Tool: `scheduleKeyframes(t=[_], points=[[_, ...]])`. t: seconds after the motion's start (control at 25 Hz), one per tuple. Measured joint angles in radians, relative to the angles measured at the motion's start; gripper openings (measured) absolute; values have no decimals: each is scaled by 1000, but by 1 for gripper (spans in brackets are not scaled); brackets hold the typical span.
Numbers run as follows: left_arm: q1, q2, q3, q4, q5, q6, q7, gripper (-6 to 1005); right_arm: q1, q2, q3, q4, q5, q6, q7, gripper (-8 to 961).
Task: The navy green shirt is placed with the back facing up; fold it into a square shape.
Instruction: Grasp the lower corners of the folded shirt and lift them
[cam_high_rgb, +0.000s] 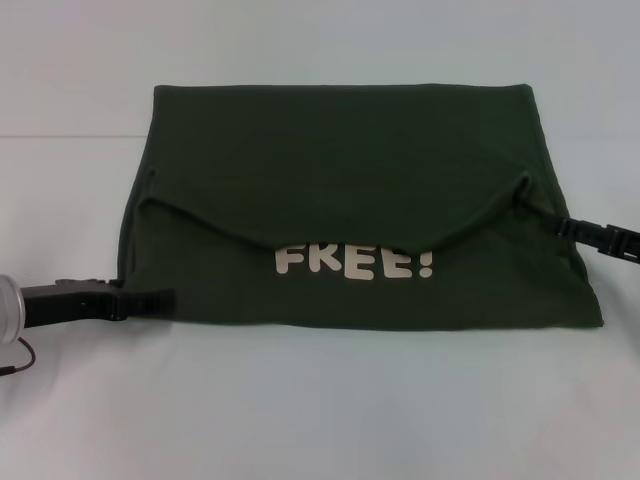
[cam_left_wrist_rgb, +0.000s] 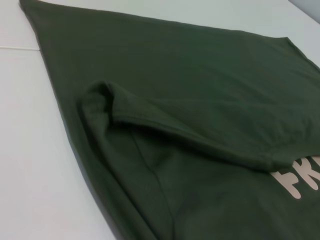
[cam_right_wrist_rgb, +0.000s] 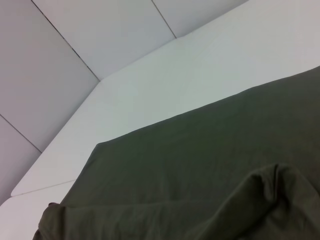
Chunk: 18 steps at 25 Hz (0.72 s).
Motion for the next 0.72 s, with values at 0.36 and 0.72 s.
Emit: scheduleKeyframes(t=[0.36,0.72], points=[[-4,0,8,1,8,1,-1,857,6,0,-5,0,0,5,3,915],[-9,4,12,6,20,-10,-2,603,9,0,-6,-2,0,6,6,911]])
